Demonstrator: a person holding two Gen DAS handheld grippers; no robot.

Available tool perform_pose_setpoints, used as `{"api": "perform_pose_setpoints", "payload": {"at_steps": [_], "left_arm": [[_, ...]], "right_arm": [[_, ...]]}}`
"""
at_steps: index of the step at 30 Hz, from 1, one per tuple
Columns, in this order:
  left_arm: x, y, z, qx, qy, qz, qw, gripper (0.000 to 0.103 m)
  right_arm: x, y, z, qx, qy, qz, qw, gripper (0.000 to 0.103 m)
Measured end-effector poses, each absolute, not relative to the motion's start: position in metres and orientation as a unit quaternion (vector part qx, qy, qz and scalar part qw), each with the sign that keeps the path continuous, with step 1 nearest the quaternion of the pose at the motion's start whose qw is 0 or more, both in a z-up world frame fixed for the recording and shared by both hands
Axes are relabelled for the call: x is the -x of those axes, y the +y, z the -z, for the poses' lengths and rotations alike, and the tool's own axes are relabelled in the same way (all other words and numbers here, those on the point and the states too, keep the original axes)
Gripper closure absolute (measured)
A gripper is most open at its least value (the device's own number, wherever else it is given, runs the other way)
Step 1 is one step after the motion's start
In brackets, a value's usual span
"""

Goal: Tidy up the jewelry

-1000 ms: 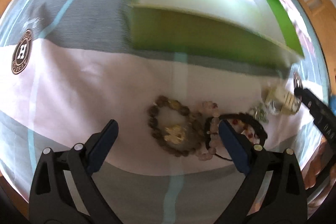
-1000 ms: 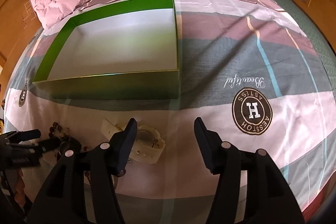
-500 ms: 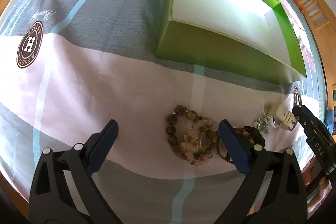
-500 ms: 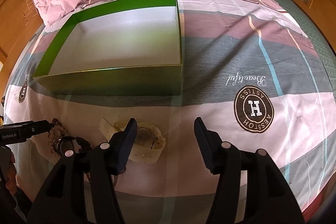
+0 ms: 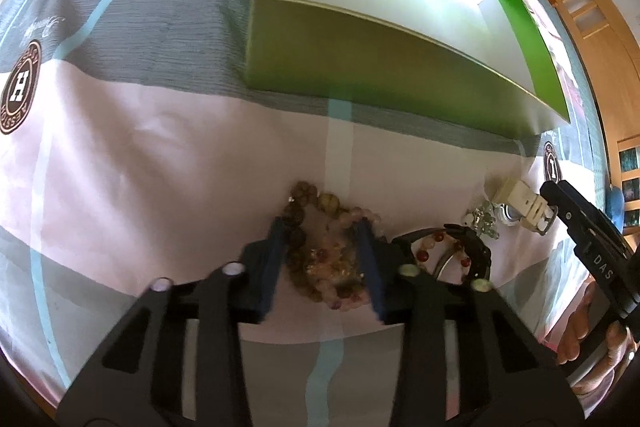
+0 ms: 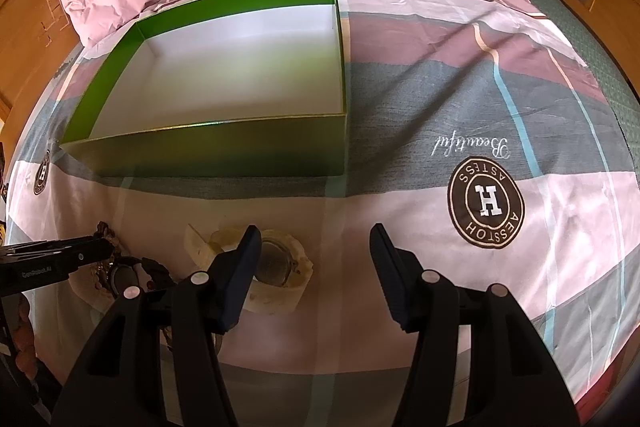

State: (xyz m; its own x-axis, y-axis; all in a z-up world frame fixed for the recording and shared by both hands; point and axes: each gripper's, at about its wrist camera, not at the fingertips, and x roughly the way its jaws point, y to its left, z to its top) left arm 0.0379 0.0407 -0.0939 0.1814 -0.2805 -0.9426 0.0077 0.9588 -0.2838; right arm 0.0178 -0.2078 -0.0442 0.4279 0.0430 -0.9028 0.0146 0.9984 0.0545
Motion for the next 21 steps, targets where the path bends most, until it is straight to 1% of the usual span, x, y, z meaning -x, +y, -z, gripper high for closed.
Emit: {"api": "perform_pose_setpoints", "payload": {"at_steps": [1, 2, 5, 10, 15, 21], "left_arm": [[-0.038, 0.040, 0.094, 0.109, 0.632, 0.096, 0.761, 0.081], [-0.038, 0.040, 0.094, 0.111, 0.633, 0.098, 0.760, 0.090], [-0.038, 0.044, 0.090, 0.135, 0.628, 0.106, 0.759, 0.096], [-0.041, 0.055, 0.075, 0.158, 0.601, 0.105, 0.776, 0.095], [-0.044, 0.076, 0.063, 0.156, 0.570, 0.054, 0.805, 0.096], [-0.041, 0.082, 0.046, 0.177, 0.542, 0.087, 0.817, 0.096]], "right_arm": [[-0.018, -0.208, 0.044, -0.026, 0.535, -0.008, 0.845, 0.045], [-0.018, -0.208, 0.044, -0.027, 0.535, -0.008, 0.845, 0.045], [-0.018, -0.210, 0.043, -0.029, 0.533, -0.006, 0.846, 0.045], [-0.017, -0.216, 0.040, -0.034, 0.529, -0.001, 0.848, 0.045], [-0.016, -0.218, 0.040, -0.036, 0.529, 0.000, 0.848, 0.045], [-0.016, -0.217, 0.041, -0.035, 0.529, -0.001, 0.848, 0.045]]}}
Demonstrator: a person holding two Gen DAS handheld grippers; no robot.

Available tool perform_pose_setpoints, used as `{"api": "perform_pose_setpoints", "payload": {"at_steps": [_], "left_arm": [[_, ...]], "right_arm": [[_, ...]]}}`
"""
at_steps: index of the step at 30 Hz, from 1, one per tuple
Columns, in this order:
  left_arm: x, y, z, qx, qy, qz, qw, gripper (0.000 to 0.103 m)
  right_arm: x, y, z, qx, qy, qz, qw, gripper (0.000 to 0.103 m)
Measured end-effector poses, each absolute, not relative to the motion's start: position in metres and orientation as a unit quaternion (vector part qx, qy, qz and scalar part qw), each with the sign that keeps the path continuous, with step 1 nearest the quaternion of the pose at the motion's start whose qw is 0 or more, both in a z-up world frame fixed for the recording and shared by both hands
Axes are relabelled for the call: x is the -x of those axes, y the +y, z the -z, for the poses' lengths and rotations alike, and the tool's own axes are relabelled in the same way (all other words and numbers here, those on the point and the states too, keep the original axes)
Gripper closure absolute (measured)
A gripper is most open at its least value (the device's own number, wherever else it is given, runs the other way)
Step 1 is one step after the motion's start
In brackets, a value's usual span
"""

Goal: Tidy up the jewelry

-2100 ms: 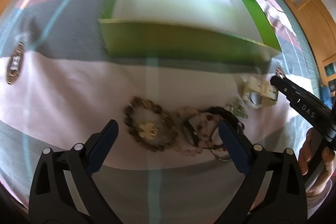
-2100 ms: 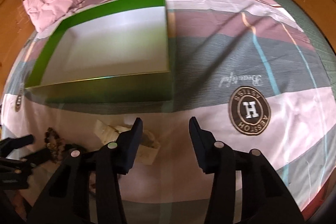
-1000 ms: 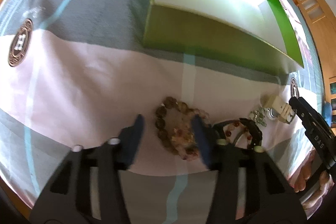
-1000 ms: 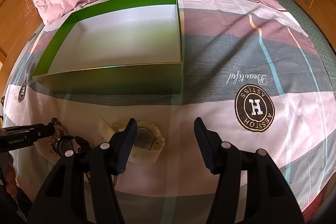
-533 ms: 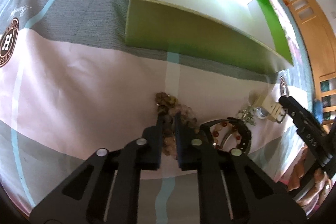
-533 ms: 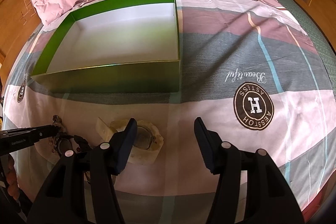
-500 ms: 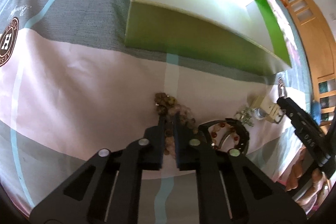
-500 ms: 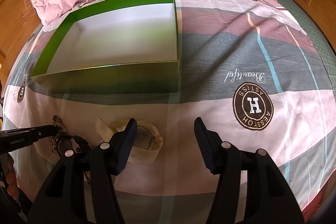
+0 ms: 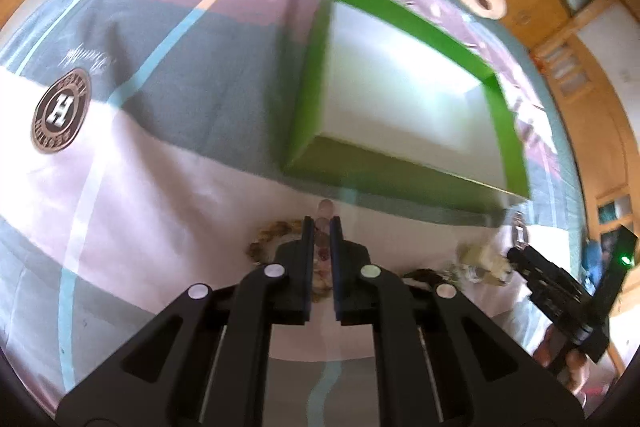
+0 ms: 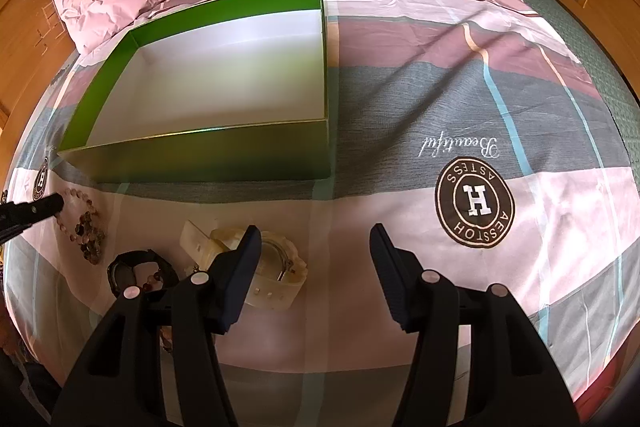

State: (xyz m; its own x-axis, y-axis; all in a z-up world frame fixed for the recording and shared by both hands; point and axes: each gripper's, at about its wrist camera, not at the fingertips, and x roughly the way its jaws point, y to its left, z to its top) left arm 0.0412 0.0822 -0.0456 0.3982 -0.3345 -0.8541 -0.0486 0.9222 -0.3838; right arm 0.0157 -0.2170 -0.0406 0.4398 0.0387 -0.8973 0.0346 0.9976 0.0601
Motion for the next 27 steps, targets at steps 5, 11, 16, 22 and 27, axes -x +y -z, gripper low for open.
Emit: {"api": "perform_pose_setpoints", "payload": {"at_steps": [5, 11, 16, 22, 27], "left_arm": [[-0.036, 0.068, 0.030, 0.183, 0.515, 0.139, 0.826, 0.095], [-0.037, 0.057, 0.047, 0.157, 0.544, 0.134, 0.813, 0.095], [-0.037, 0.055, 0.052, 0.149, 0.553, 0.129, 0.809, 0.095], [-0.042, 0.066, 0.061, 0.161, 0.563, 0.103, 0.804, 0.089], [-0.045, 0.062, 0.069, 0.157, 0.571, 0.101, 0.799, 0.083]], "right_arm": [[-0.015, -0.217, 0.041, -0.034, 0.529, -0.002, 0.848, 0.045], [-0.014, -0.217, 0.035, -0.024, 0.525, -0.005, 0.851, 0.045], [-0.012, -0.204, 0.035, 0.007, 0.525, -0.034, 0.851, 0.034], [-0.011, -0.198, 0.035, 0.019, 0.525, -0.040, 0.850, 0.034], [-0.010, -0.204, 0.024, 0.006, 0.516, -0.048, 0.855, 0.034]]}}
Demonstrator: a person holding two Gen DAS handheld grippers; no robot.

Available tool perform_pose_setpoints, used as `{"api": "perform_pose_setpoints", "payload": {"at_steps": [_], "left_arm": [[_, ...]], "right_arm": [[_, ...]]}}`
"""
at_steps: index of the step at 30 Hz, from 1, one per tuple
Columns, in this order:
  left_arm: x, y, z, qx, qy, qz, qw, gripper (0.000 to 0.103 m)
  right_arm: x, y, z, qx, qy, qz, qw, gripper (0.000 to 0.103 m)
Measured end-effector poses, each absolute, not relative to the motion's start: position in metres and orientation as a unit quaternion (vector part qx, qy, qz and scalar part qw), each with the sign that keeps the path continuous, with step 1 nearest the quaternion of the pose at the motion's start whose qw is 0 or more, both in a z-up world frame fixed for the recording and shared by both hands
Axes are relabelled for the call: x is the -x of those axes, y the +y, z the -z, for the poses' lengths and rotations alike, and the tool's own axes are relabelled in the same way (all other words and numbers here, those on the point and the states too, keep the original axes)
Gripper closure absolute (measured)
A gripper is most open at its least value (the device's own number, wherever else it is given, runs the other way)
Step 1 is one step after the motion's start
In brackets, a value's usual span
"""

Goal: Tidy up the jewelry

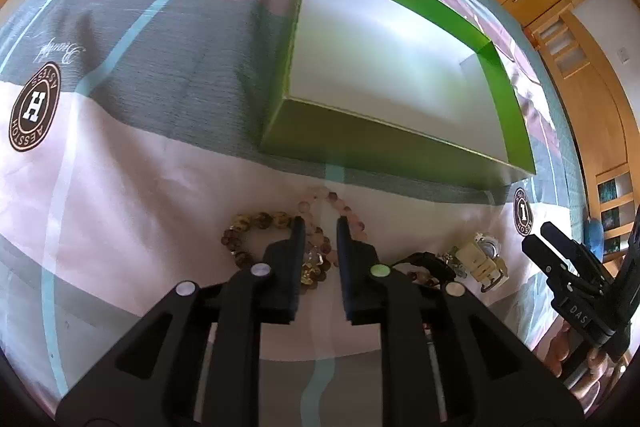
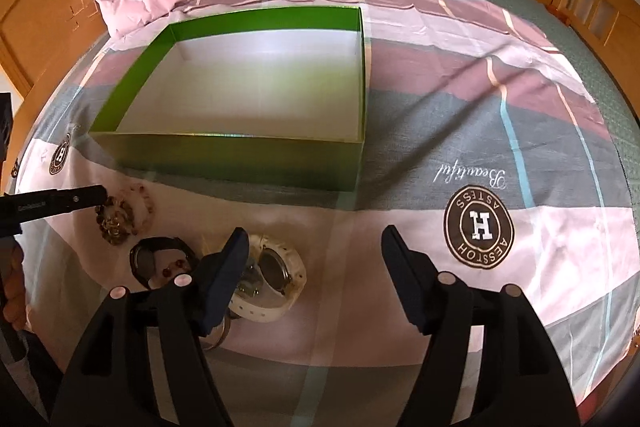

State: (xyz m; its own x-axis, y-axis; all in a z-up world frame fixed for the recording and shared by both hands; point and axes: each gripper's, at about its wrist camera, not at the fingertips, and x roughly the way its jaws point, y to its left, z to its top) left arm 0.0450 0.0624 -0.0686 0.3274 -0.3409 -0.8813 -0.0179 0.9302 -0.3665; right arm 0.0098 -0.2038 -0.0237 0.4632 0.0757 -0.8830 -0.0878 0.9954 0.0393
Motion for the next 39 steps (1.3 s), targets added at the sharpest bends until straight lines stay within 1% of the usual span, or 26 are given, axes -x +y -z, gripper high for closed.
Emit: {"api": "perform_pose_setpoints", "payload": {"at_steps": [1, 2, 3, 10, 16, 22, 23, 24, 25, 26, 27, 28, 30, 33, 39], "left_arm": [[-0.045, 0.060, 0.069, 0.153, 0.569, 0.101, 0.802, 0.080], [-0.047, 0.058, 0.069, 0.146, 0.565, 0.097, 0.807, 0.075], [-0.049, 0.057, 0.069, 0.141, 0.562, 0.093, 0.810, 0.072], [-0.065, 0.047, 0.085, 0.115, 0.574, 0.078, 0.807, 0.072], [-0.071, 0.040, 0.098, 0.099, 0.589, 0.073, 0.799, 0.072], [-0.072, 0.039, 0.101, 0.088, 0.593, 0.075, 0.797, 0.072], [-0.072, 0.038, 0.102, 0.085, 0.594, 0.074, 0.797, 0.073], [-0.072, 0.036, 0.102, 0.076, 0.594, 0.070, 0.798, 0.087], [-0.072, 0.035, 0.102, 0.068, 0.594, 0.067, 0.799, 0.092], [-0.072, 0.034, 0.103, 0.064, 0.594, 0.066, 0.799, 0.092], [-0.073, 0.035, 0.102, 0.066, 0.593, 0.068, 0.800, 0.093], [-0.073, 0.035, 0.101, 0.067, 0.592, 0.068, 0.800, 0.093], [-0.073, 0.037, 0.098, 0.076, 0.588, 0.074, 0.802, 0.093], [-0.071, 0.038, 0.089, 0.088, 0.573, 0.085, 0.810, 0.094], [-0.059, 0.043, 0.056, 0.106, 0.530, 0.115, 0.834, 0.095]], "right_arm": [[-0.010, -0.203, 0.026, 0.008, 0.521, -0.047, 0.852, 0.034], [-0.010, -0.203, 0.029, 0.011, 0.526, -0.045, 0.849, 0.034], [-0.011, -0.202, 0.031, 0.014, 0.531, -0.043, 0.846, 0.034], [-0.010, -0.199, 0.049, 0.028, 0.554, -0.029, 0.832, 0.034], [-0.008, -0.202, 0.040, 0.002, 0.544, -0.052, 0.837, 0.034], [-0.008, -0.191, 0.054, 0.024, 0.568, -0.057, 0.820, 0.034], [-0.009, -0.190, 0.057, 0.026, 0.572, -0.055, 0.818, 0.034], [-0.009, -0.189, 0.060, 0.029, 0.576, -0.050, 0.815, 0.034], [-0.010, -0.188, 0.064, 0.030, 0.582, -0.045, 0.812, 0.034], [-0.010, -0.188, 0.066, 0.026, 0.584, -0.045, 0.810, 0.037], [-0.010, -0.189, 0.068, 0.015, 0.585, -0.051, 0.809, 0.049], [-0.010, -0.190, 0.069, -0.007, 0.588, -0.066, 0.806, 0.065], [-0.011, -0.189, 0.070, -0.025, 0.591, -0.080, 0.802, 0.080], [-0.009, -0.187, 0.065, -0.020, 0.581, -0.078, 0.810, 0.083], [-0.006, -0.191, 0.047, -0.039, 0.550, -0.081, 0.830, 0.085]]}}
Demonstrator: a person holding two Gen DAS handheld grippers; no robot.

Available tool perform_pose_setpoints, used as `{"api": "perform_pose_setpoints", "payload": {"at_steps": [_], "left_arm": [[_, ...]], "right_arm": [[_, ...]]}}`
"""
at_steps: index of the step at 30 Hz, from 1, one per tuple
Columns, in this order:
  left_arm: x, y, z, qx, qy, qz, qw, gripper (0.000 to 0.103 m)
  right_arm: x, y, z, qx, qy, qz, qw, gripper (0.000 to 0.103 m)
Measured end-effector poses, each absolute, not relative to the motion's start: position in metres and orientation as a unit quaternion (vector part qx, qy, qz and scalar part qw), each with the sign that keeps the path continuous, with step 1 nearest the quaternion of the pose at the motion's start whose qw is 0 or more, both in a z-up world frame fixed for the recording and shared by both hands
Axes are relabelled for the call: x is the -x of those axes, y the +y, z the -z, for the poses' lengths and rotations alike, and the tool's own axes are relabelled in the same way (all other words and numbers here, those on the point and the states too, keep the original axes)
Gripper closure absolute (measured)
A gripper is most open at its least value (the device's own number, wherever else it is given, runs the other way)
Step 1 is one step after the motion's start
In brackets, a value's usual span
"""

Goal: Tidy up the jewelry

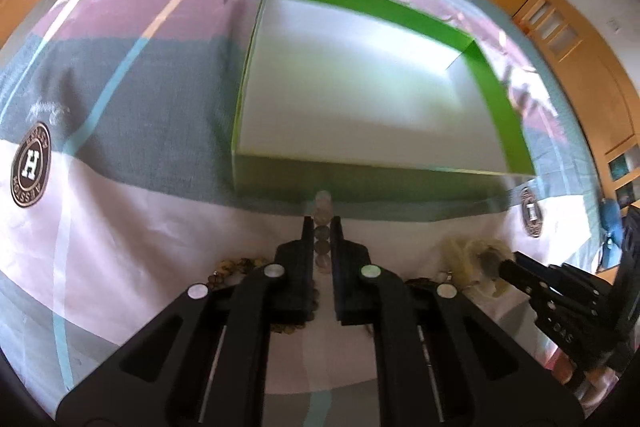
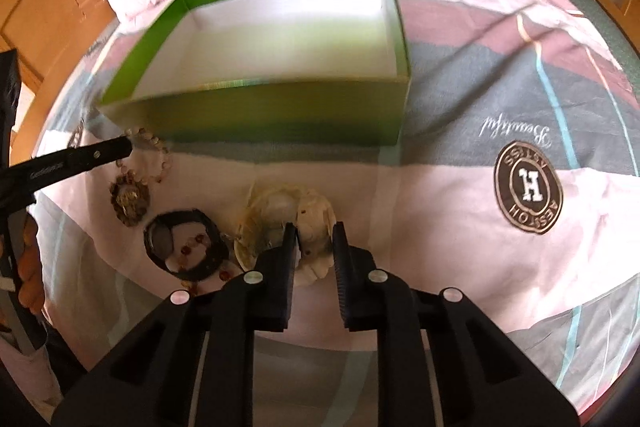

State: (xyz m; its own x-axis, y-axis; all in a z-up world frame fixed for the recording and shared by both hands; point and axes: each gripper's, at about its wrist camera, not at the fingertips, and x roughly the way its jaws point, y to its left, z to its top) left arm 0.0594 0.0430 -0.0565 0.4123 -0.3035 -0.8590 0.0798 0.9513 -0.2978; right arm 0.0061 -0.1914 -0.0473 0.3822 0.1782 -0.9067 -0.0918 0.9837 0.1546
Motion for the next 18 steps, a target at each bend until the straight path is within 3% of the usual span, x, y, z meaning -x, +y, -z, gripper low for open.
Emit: {"api": "perform_pose_setpoints", "payload": {"at_steps": [12, 13, 15, 18], "left_arm": [[-0.036, 0.047, 0.021, 0.104, 0.483, 0.132, 0.860, 0.095], [-0.035, 0.045, 0.020, 0.102, 0.481, 0.132, 0.861, 0.095], [-0.035, 0.044, 0.020, 0.100, 0.483, 0.134, 0.860, 0.095], [-0.036, 0.044, 0.022, 0.101, 0.488, 0.135, 0.856, 0.095]], "right_arm": [[0.000, -0.188, 0.016, -0.046, 0.500, -0.096, 0.859, 0.087], [-0.003, -0.187, 0.016, -0.046, 0.499, -0.097, 0.860, 0.089], [-0.003, -0.182, 0.016, -0.042, 0.498, -0.099, 0.861, 0.102], [-0.006, -0.181, 0.020, -0.034, 0.507, -0.094, 0.856, 0.102]]}}
